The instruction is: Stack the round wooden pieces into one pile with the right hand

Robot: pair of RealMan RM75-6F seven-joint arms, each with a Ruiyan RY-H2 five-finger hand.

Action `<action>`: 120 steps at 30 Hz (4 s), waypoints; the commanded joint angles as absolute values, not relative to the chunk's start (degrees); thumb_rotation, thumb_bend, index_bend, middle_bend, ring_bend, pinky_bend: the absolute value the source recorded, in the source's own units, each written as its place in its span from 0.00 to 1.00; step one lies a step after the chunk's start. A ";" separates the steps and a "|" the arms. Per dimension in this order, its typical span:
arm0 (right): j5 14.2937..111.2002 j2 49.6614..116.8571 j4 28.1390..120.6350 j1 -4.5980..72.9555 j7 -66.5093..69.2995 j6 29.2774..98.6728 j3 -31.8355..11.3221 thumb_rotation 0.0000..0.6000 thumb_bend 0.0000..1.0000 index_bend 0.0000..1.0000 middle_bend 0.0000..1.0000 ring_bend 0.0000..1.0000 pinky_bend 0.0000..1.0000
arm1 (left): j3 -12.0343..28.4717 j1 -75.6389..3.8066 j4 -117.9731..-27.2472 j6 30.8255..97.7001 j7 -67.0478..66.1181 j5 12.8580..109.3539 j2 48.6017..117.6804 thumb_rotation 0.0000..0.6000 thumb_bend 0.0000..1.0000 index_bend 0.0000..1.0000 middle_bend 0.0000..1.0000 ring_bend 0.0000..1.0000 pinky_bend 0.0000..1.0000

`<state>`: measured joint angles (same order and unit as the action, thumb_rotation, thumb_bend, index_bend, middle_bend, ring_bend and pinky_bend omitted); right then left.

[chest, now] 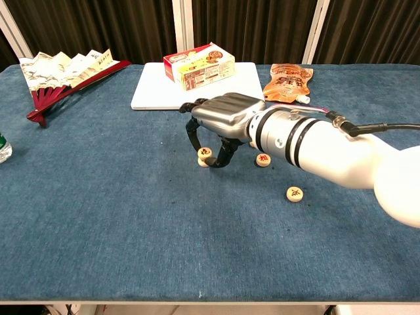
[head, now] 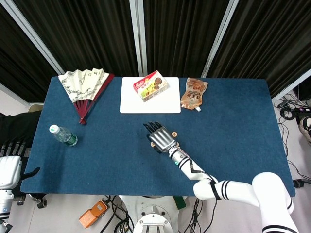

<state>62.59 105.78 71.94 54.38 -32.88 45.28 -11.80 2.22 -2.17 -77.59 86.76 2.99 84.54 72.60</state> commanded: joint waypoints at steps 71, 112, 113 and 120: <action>64.74 95.80 79.74 48.06 -27.63 50.16 -8.09 1.00 0.53 0.59 0.10 0.09 0.15 | 2.17 -0.99 -75.90 87.92 4.85 84.73 73.31 1.00 0.00 0.11 0.09 0.06 0.00; 52.63 102.77 77.20 58.33 -38.05 47.91 -10.32 1.00 0.54 0.51 0.10 0.09 0.15 | 2.28 -0.74 -74.72 87.13 5.66 84.15 73.92 1.00 0.00 0.11 0.09 0.06 0.00; 52.63 102.76 77.22 58.35 -37.97 47.91 -10.27 1.00 0.54 0.51 0.10 0.09 0.15 | 2.29 -0.75 -74.69 87.11 5.68 84.14 73.93 1.00 0.00 0.11 0.09 0.06 0.00; 52.92 102.36 77.72 58.33 -37.48 47.92 -9.63 1.00 0.51 0.45 0.10 0.09 0.15 | 2.35 -0.86 -74.42 86.91 5.87 84.11 74.08 1.00 0.00 0.11 0.09 0.06 0.00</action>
